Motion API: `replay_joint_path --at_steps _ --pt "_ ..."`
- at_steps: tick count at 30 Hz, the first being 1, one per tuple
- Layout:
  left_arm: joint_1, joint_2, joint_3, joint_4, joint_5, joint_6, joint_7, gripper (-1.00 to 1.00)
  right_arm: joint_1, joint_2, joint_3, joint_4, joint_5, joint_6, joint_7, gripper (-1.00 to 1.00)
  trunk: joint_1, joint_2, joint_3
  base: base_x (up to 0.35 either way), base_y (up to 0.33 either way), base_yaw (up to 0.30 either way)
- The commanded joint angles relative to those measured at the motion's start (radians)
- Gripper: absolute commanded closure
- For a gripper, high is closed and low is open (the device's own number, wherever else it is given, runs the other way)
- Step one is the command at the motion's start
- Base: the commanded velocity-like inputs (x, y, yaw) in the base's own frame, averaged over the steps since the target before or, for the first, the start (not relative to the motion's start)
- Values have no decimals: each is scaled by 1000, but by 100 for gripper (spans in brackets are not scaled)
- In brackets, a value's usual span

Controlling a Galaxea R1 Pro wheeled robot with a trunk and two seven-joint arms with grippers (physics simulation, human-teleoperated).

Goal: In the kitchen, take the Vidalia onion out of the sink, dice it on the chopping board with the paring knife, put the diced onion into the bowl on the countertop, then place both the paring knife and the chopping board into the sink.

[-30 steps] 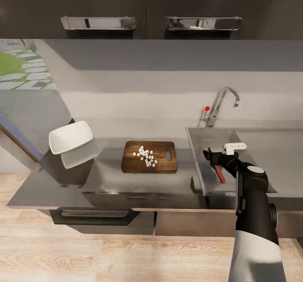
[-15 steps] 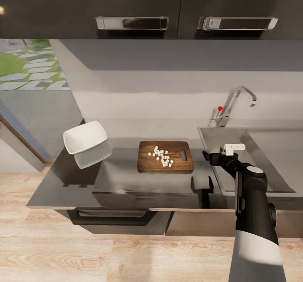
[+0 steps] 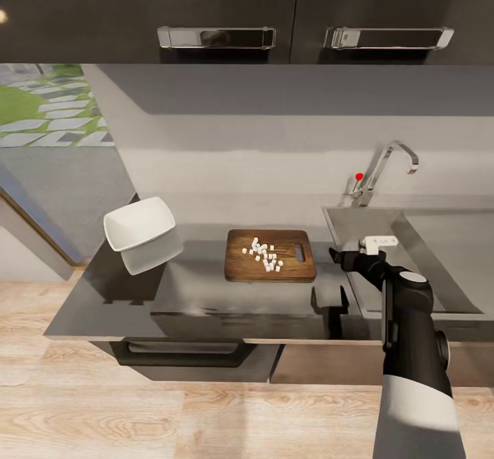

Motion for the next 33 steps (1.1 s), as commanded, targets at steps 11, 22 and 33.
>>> replay_joint_path --at_steps 11,22,33 --pt "0 1 -8 2 9 1 7 -100 -1 1 -2 3 10 2 10 -100 1 -2 -2 0 55 0" --pt "0 1 -7 5 9 1 7 -100 -1 -1 -4 3 10 1 10 -100 1 -2 -2 117 240 0" --pt "0 0 -7 7 10 2 7 -100 -1 -7 -25 2 12 1 10 -100 1 -2 -4 63 -16 0"
